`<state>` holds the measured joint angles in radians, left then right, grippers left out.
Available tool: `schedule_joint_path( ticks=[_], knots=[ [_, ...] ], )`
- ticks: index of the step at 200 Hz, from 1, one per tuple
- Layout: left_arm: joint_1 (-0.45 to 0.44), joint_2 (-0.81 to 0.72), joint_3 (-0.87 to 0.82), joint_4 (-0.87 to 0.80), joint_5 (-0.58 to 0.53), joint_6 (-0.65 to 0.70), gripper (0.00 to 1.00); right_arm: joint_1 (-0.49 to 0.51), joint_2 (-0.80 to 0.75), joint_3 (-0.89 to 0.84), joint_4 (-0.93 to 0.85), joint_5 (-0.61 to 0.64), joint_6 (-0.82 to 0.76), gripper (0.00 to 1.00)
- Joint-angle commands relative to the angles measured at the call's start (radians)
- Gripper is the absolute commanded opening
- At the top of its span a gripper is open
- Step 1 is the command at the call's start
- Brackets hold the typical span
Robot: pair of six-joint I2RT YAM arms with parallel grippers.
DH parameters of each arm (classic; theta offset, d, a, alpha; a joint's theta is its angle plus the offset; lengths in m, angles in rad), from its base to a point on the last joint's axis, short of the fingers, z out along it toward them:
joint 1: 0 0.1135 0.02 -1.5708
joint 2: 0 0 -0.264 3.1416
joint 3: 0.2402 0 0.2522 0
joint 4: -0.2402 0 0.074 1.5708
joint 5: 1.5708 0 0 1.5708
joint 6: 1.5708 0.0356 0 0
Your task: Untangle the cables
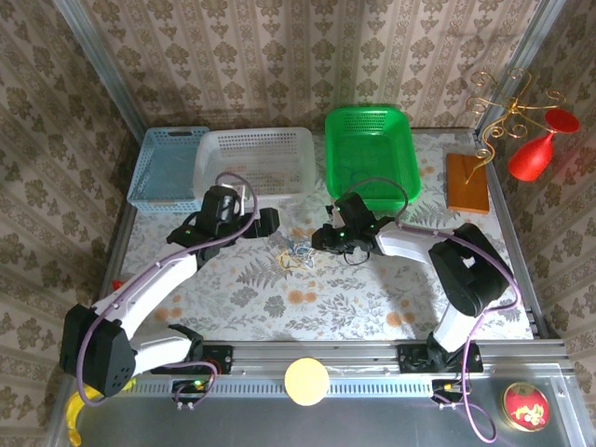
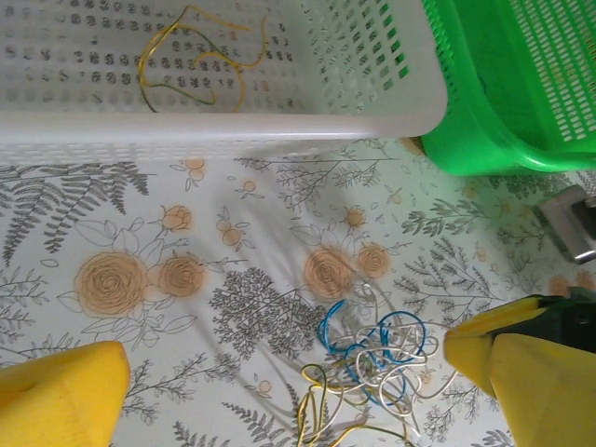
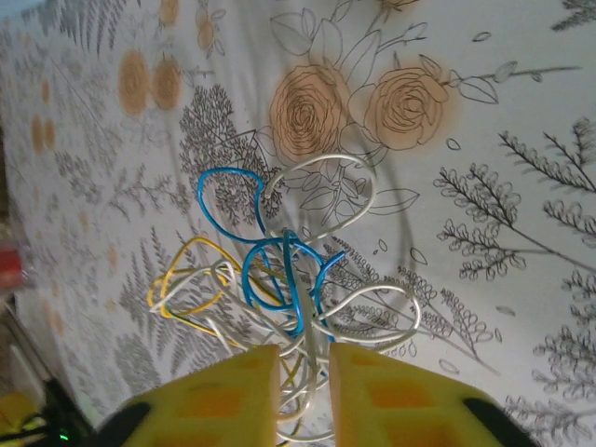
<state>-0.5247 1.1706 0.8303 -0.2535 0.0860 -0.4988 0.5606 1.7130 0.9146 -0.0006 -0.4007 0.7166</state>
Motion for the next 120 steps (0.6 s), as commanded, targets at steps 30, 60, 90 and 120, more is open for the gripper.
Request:
schedule_joint_path(
  ticks=[30,60,90,120],
  knots=[
    [-0.045,0.059,-0.019,0.071,-0.017,-0.008,1.00,0.004,-0.083,0.017,0.006,-0.029,0.000,0.00],
    [-0.075,0.107,-0.025,0.127,0.012,0.008,1.00,0.008,-0.180,0.025,-0.027,-0.040,0.001,0.00],
    [-0.109,0.152,-0.016,0.173,0.028,0.018,1.00,0.019,-0.238,0.032,-0.045,-0.047,0.009,0.00],
    [-0.134,0.189,-0.018,0.225,0.039,0.013,1.00,0.028,-0.272,0.031,-0.049,-0.036,0.019,0.00]
  ],
)
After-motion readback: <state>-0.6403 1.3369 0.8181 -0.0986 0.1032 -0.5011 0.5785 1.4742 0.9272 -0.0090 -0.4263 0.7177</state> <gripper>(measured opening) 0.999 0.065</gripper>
